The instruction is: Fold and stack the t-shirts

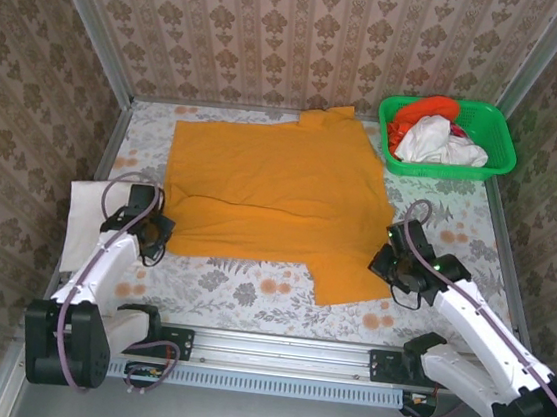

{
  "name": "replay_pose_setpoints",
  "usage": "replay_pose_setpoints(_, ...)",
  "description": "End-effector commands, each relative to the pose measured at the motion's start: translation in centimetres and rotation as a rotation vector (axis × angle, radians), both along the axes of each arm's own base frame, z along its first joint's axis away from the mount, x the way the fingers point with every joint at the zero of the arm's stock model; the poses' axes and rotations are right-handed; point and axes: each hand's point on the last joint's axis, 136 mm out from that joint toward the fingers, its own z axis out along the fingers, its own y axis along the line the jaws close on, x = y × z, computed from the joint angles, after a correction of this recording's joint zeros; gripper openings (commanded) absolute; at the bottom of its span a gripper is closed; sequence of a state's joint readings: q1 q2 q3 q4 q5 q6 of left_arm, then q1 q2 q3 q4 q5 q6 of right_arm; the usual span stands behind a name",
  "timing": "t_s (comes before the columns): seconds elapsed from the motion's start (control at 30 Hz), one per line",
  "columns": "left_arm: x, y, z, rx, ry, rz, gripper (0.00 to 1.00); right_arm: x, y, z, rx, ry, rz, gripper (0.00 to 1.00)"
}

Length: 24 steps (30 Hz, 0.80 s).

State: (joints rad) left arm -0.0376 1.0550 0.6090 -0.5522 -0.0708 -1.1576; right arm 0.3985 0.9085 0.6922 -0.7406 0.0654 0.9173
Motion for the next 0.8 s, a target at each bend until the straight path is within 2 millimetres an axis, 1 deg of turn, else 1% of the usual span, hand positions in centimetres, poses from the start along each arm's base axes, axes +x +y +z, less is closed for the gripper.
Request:
replay_pose_setpoints(0.0, 0.8, 0.1, 2.4, 0.007, -0.041, -0.013, 0.00, 1.3, -0.4, 3.3, 0.002, -0.100, -0.048, 0.00)
replay_pose_setpoints(0.13, 1.6, -0.1, 3.4, -0.003, -0.065, -0.017, 0.00, 3.1, 0.1, 5.3, 0.027, -0.180, -0.049, 0.00)
replay_pose_setpoints(0.3, 2.5, 0.2, 3.7, -0.009, -0.086, -0.005, 0.00, 5.5, 0.7, 8.0, 0.018, -0.250, -0.027, 0.00)
replay_pose_setpoints(0.37, 2.9, 0.4, 3.8, -0.009, -0.094, 0.002, 0.00, 6.5, 0.9, 8.7, 0.019, -0.271, -0.015, 0.00)
replay_pose_setpoints(0.47, 4.0, 1.0, 4.1, -0.007, -0.112, 0.012, 0.00, 8.3, 1.0, 9.2, 0.002, -0.275, 0.003, 0.00)
replay_pose_setpoints(0.6, 5.5, 1.7, 4.3, 0.003, -0.130, 0.024, 0.00, 10.8, 1.1, 9.0, 0.000, -0.261, 0.030, 0.00)
replay_pose_setpoints(0.73, 7.1, 2.4, 4.2, 0.024, -0.119, 0.017, 0.00, 13.6, 1.4, 9.0, -0.009, -0.246, 0.075, 0.00)
replay_pose_setpoints(0.77, 7.5, 2.5, 4.1, 0.023, -0.115, 0.013, 0.00, 14.3, 1.4, 8.7, -0.015, -0.233, 0.083, 0.00)
